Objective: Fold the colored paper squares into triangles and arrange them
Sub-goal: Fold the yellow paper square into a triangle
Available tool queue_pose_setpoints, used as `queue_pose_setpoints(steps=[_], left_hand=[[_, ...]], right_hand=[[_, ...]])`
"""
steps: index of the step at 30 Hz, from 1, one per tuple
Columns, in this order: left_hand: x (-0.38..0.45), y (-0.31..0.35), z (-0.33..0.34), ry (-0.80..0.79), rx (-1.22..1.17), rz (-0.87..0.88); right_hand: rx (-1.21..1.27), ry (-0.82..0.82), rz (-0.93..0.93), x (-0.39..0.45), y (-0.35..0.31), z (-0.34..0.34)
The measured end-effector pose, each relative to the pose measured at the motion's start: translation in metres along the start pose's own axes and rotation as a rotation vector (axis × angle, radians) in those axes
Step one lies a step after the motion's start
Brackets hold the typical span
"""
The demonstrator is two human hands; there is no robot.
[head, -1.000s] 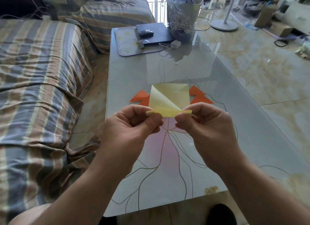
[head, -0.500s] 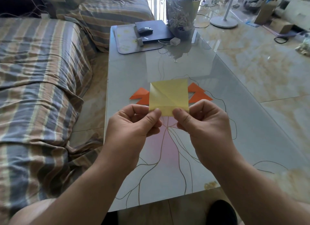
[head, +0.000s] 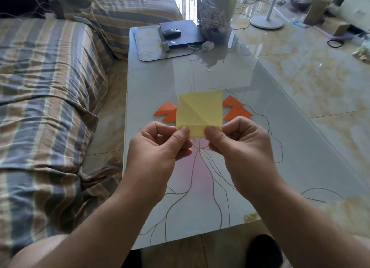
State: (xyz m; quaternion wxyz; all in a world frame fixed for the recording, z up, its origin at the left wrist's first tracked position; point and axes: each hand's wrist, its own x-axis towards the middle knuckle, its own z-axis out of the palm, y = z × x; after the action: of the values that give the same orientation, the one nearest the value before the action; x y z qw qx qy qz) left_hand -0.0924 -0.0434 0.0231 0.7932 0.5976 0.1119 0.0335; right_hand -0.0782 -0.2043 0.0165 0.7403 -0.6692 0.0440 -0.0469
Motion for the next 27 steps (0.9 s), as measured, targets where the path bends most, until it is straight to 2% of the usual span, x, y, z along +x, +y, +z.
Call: queue_pose_setpoints(steps=[15,27], left_hand=[[-0.0044,-0.0013,0.0033,0.034,0.039,0.074],[-0.0002,-0.0036,0.0027,0.017,0.011,-0.019]], right_hand=[[-0.018,-0.005,-0.02,-0.0013,0.0015,0.0006],[0.048,-0.021,0.011,0.0031,0.0055,-0.0013]])
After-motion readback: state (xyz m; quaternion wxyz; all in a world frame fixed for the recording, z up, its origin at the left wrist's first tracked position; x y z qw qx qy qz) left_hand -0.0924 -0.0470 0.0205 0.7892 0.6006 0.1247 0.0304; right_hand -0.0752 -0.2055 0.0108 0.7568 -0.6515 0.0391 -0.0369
